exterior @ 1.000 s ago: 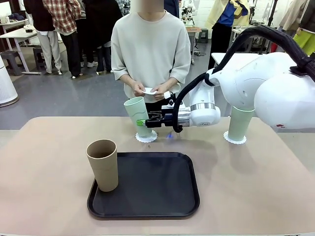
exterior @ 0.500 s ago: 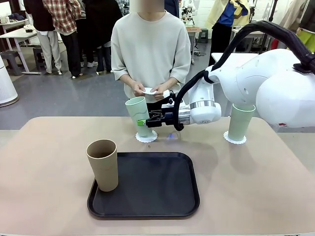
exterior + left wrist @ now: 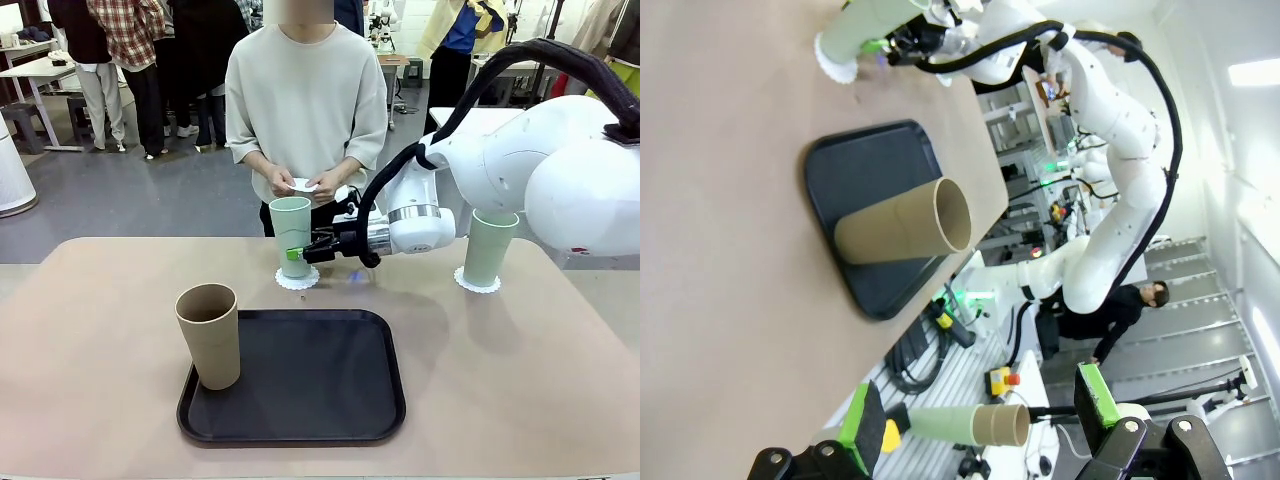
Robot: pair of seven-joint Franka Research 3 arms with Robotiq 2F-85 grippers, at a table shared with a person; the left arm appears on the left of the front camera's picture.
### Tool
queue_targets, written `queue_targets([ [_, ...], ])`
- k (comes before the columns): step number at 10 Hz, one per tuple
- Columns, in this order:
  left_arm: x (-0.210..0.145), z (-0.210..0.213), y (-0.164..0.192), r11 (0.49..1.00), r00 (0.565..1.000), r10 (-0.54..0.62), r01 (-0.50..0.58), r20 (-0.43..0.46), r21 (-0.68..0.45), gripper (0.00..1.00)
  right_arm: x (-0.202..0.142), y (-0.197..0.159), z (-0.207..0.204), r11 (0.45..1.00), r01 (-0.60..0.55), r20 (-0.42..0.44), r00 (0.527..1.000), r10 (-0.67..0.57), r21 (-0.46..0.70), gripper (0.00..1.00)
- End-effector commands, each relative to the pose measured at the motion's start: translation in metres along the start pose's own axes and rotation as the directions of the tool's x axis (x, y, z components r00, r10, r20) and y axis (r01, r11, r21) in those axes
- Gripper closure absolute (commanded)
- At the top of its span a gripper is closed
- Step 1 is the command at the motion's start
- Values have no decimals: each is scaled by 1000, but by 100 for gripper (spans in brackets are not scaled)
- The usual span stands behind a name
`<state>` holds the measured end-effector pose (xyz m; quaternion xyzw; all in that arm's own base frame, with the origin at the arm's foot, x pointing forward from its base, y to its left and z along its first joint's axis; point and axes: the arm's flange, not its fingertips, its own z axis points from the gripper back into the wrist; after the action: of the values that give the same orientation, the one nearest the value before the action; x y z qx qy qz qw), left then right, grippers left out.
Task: Place coasters on the table and set cups on them.
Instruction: Take one Reusable plastic cup from the Flat Tray and place it on a coaster set by the human.
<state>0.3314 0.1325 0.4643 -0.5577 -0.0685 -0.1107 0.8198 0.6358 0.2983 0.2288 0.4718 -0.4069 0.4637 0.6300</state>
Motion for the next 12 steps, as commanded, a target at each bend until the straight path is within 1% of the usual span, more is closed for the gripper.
queue_targets([
  [1,-1,2,-2,1000,1000,-7,7,5,-11,0,-3,2,3,999,6,-67,998,-9,-34,1],
  [4,-1,2,-2,1000,1000,-7,7,5,-11,0,1,6,7,999,-2,-123,992,-4,-54,0],
  [7,-1,2,-2,1000,1000,-7,7,5,-11,0,15,13,15,997,45,-235,970,-60,-66,0],
  [9,-1,2,-2,1000,1000,-7,7,5,-11,0,32,21,22,993,67,-340,935,-96,-98,0],
  [11,-1,2,-2,1000,1000,-7,7,5,-11,0,47,24,28,986,85,-394,909,-137,-147,0],
  [12,-1,2,-2,1000,1000,-7,7,5,-11,0,55,25,34,977,105,-450,875,-179,-186,0],
])
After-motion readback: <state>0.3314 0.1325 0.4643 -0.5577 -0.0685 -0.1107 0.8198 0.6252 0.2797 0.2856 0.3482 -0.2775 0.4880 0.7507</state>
